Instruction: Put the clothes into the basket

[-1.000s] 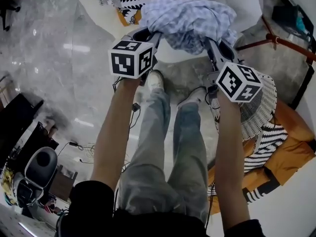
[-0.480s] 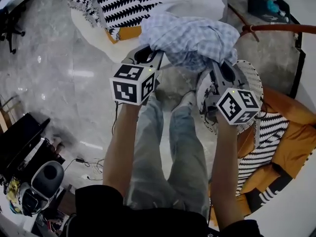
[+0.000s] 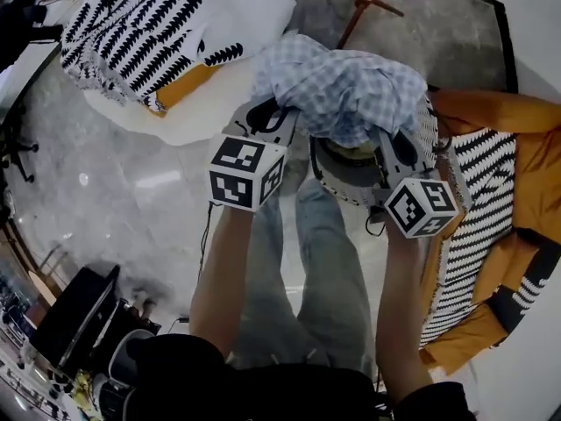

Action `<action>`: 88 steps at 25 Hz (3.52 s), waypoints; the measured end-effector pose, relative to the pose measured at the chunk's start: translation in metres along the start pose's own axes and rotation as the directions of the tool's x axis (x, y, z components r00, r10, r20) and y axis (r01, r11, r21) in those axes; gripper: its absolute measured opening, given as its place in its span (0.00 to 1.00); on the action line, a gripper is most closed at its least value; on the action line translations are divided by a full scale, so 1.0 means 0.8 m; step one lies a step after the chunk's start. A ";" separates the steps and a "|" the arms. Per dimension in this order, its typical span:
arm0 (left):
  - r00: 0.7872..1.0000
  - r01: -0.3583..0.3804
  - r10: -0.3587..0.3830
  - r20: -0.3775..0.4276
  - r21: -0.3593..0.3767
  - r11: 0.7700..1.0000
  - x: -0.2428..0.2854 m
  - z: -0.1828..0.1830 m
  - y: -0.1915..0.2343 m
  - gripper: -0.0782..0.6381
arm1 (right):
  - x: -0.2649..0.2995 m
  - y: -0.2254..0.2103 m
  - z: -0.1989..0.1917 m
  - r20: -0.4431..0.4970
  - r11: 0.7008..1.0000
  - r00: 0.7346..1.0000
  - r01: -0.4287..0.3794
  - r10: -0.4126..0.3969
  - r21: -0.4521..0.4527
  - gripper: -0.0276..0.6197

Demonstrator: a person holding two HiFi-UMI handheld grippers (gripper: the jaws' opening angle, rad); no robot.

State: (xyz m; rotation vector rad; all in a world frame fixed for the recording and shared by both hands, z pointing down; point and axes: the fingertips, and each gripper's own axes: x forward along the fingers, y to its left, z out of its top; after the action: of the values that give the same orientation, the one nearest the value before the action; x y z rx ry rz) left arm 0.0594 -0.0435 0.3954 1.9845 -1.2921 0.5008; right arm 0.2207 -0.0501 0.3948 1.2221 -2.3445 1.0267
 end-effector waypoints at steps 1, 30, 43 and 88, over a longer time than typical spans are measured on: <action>1.000 0.026 -0.025 -0.018 0.024 0.999 0.012 -0.004 -0.020 0.21 | -0.015 -0.017 -0.009 0.006 0.999 1.000 0.028 -0.028 0.022 0.13; 0.937 0.239 -0.193 -0.290 0.132 0.962 0.170 -0.101 -0.170 0.32 | -0.123 -0.206 -0.166 -0.163 0.850 0.898 0.440 -0.409 0.291 0.20; 0.983 0.141 -0.141 0.121 0.003 0.990 0.018 0.068 -0.119 0.12 | -0.114 -0.083 0.019 0.128 0.952 0.971 0.163 -0.201 0.257 0.07; 0.451 -0.560 0.552 0.701 -0.260 0.787 -0.629 0.336 -0.009 0.12 | -0.164 0.559 0.394 0.290 0.731 0.768 -0.316 0.571 -0.605 0.06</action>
State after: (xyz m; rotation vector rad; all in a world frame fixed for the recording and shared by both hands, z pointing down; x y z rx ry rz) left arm -0.1630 0.0774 -0.1158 1.7628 -2.5281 -0.0994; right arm -0.0435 -0.0279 -0.1014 0.7191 -3.1129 0.1195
